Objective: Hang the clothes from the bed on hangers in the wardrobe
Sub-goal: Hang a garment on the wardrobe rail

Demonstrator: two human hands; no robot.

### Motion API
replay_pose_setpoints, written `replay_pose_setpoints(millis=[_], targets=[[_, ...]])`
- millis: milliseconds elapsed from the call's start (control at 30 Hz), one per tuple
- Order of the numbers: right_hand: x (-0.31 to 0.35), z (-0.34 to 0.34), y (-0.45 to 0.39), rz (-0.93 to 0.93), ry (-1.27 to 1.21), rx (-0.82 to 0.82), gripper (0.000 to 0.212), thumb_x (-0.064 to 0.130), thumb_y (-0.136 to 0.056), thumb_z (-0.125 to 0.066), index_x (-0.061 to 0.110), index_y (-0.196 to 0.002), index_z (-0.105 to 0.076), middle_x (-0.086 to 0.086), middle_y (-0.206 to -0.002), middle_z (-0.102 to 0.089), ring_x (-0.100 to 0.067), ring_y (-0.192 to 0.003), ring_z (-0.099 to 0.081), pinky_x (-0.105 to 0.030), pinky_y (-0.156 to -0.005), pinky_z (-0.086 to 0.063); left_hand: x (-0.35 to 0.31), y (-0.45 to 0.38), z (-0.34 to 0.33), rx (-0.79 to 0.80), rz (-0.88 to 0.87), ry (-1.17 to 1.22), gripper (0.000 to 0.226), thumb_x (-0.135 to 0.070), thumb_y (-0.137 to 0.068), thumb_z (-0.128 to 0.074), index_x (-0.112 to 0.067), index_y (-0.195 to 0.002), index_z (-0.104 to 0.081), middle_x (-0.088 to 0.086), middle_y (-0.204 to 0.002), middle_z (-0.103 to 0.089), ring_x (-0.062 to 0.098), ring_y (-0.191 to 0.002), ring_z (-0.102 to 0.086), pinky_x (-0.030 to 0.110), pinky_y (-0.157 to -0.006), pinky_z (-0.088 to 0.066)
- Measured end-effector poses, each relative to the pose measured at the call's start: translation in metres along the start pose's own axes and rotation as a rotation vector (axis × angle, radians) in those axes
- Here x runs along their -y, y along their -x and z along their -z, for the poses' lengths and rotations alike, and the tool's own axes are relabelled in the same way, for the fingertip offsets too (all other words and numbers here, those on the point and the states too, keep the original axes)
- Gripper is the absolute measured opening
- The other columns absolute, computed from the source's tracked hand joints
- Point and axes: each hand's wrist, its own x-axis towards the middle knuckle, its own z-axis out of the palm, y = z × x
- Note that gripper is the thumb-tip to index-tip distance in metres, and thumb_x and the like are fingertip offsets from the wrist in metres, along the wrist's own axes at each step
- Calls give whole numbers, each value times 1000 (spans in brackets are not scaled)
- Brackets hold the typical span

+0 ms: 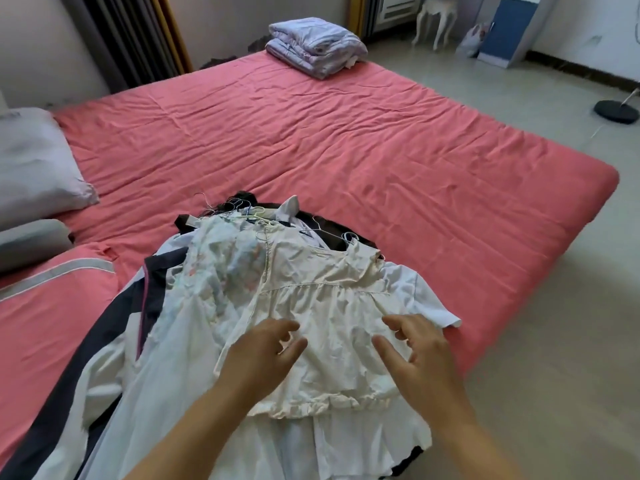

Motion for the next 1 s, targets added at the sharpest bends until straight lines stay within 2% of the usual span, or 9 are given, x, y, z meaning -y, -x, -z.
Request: replay_pose_setpoints(millis=[67,167,267,567,700,767,833,900,1000], targets=[[-20,-10,-38,-29,-24,50,27,33,-82,-68,20,-105,-65,14,-96,-59,-5,-92,-54,-11,-68,-34,-5,-42,-7,31,33,-13,36,-46,-90,-54,-33,-123,-55,-17,-108,-56,1,-93,-56,22,-81,-45],[-61,-23,-106,-60,-56,118,45,52,-77,-50,20,-104,-65,16,-96,-58,-5,-92,-54,-10,-70,-34,-8,-127,-29,36,71,-32,43,-45,-90,-54,-27,-129,-52,-11,-126,-52,7,-112,-51,23,-89,-41],[-98,-40,-165,-89,-38,139,44,49,-78,-49,17,-102,-67,13,-94,-59,-8,-90,-54,-8,-76,-33,-7,-207,-47,46,111,-53,48,-39,-91,-56,-20,-134,-48,-3,-135,-47,14,-125,-42,24,-98,-33],[-174,-102,-282,-141,-74,222,37,36,-79,-54,13,-105,-66,3,-98,-64,-16,-95,-56,-25,-81,-41,31,-371,-90,-7,171,-263,45,-31,-92,-55,-15,-134,-50,5,-138,-46,22,-128,-39,34,-102,-31],[-190,-121,-299,-177,-88,266,38,38,-78,-51,13,-104,-65,5,-97,-62,-15,-92,-55,-22,-76,-37,60,-404,-102,62,303,-547,44,-32,-97,-40,-20,-140,-38,2,-146,-37,19,-136,-29,41,-112,-11],[-197,-127,-301,-185,-91,276,39,38,-78,-51,14,-105,-66,6,-98,-62,-14,-92,-54,-21,-76,-37,72,-412,-104,96,355,-598,42,-31,-98,-36,-22,-139,-37,2,-141,-42,20,-133,-32,45,-113,-8],[-201,-129,-302,-194,-100,286,39,39,-79,-51,15,-106,-65,6,-99,-62,-13,-93,-54,-20,-77,-37,82,-418,-105,87,334,-685,38,-29,-97,-38,-22,-134,-44,4,-131,-49,24,-126,-39,42,-108,-19],[-203,-130,-302,-189,-102,289,39,40,-79,-50,16,-106,-65,7,-100,-62,-11,-94,-54,-19,-78,-36,84,-420,-101,56,282,-737,29,-29,-96,-41,-19,-121,-54,7,-118,-54,29,-113,-46,37,-92,-33],[-202,-126,-304,-196,-104,280,41,40,-78,-49,15,-107,-65,6,-101,-62,-12,-96,-55,-19,-78,-36,75,-414,-89,-65,219,-536,20,-25,-96,-45,-14,-102,-61,9,-98,-54,34,-87,-55,34,-65,-37]])
